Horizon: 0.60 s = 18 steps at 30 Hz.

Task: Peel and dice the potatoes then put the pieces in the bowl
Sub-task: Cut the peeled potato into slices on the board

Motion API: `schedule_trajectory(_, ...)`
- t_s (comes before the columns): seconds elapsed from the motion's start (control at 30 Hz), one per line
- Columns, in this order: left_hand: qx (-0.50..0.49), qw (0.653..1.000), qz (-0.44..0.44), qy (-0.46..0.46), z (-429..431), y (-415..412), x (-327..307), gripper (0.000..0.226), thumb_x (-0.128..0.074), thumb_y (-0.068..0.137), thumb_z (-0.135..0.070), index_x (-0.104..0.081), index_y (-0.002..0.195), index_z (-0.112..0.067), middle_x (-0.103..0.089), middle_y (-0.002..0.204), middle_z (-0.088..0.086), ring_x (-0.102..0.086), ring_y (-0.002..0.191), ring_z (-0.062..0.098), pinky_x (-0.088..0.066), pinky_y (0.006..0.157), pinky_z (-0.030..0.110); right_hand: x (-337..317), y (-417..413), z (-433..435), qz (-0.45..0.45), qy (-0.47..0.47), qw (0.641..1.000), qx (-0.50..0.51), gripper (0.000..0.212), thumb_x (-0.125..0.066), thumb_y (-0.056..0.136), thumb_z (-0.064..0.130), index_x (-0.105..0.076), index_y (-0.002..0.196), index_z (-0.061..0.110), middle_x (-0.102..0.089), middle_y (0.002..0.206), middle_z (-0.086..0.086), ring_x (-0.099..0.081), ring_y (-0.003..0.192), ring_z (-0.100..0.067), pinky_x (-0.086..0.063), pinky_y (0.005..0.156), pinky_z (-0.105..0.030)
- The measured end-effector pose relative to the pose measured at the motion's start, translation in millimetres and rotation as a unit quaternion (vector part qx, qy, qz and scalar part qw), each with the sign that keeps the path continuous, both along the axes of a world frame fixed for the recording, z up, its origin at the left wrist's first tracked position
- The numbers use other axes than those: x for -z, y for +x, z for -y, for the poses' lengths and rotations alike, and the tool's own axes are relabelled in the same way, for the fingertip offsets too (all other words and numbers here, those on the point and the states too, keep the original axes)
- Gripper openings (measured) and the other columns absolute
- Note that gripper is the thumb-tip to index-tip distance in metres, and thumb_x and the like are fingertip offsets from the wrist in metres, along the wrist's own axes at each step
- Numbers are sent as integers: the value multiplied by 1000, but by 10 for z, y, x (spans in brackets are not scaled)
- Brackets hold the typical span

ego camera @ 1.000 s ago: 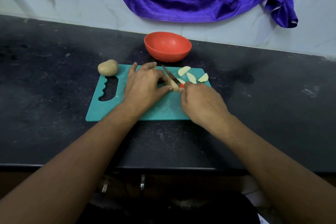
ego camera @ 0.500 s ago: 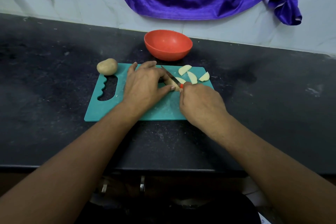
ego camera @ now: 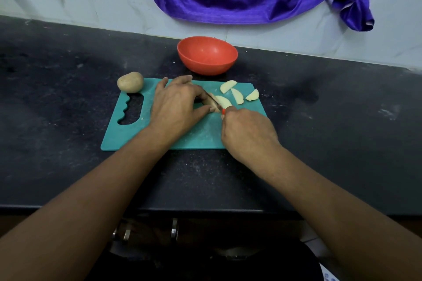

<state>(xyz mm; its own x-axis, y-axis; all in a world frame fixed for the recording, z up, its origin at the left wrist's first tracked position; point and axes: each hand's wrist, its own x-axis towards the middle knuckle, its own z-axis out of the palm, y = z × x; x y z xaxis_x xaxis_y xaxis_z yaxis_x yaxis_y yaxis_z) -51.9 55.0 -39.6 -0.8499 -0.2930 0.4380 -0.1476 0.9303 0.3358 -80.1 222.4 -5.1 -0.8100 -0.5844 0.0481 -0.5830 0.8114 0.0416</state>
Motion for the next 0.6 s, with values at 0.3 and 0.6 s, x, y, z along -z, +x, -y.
schedule_trajectory(0.3,5,1000,23,-21,-18,9,0,26,-73,86,-53,-79,103,-34,-75,111,-8,-44,142,16,-27,118,54,-45,-109,78,9,15,1000,11,25,-42,106,22,-56,124,11,-58,97,-7,-51,80,-22,-39,64,-38)
schedule_trajectory(0.6,22,1000,5,-22,-58,32,-41,25,-75,86,-47,-73,108,-36,-72,121,-9,-47,140,18,-28,118,55,-70,-89,-2,43,15,999,9,23,-42,107,26,-55,122,14,-46,83,0,-50,76,-18,-39,62,-36)
